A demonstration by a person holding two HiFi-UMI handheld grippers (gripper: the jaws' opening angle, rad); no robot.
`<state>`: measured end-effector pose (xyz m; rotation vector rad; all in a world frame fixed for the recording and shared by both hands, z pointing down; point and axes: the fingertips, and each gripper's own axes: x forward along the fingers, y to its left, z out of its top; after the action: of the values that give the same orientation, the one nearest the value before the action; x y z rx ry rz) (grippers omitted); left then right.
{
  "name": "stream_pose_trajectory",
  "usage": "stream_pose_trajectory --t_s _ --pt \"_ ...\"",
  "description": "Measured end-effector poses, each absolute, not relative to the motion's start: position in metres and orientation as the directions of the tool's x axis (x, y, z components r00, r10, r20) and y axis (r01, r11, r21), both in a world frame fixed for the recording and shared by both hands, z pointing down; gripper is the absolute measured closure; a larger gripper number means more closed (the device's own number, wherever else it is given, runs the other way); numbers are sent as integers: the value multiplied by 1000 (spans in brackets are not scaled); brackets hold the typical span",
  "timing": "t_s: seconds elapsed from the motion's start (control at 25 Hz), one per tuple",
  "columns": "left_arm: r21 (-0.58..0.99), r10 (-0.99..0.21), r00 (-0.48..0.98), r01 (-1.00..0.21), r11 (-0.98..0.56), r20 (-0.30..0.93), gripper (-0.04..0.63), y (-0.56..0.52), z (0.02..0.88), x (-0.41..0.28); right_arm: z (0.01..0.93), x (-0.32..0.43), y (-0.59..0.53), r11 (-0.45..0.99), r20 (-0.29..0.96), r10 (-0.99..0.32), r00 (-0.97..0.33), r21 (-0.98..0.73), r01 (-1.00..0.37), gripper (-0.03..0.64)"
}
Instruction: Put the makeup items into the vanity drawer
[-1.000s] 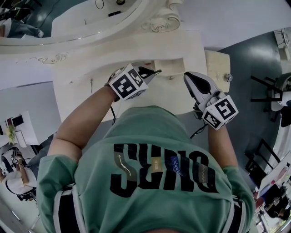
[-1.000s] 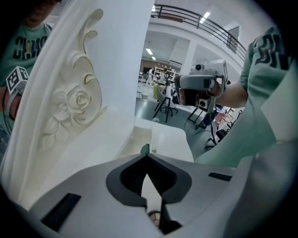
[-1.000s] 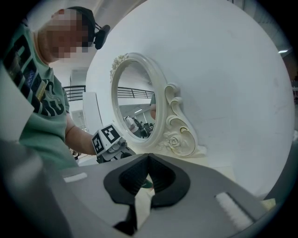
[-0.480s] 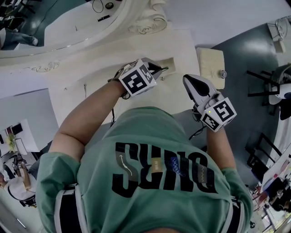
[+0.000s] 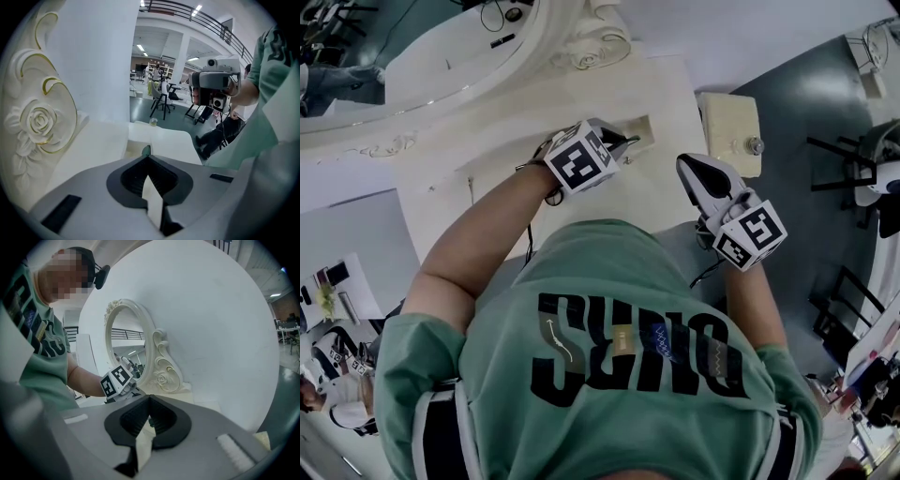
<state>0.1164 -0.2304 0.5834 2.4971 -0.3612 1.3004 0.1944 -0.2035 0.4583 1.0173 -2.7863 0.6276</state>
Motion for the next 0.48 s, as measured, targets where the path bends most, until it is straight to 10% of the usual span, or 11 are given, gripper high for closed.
stream_pose_trajectory --t_s 0.48 --pt "127 -78 522 -347 -929 849 570 -228 594 118 458 199 -199 687 242 -595 -767 -343 -641 607"
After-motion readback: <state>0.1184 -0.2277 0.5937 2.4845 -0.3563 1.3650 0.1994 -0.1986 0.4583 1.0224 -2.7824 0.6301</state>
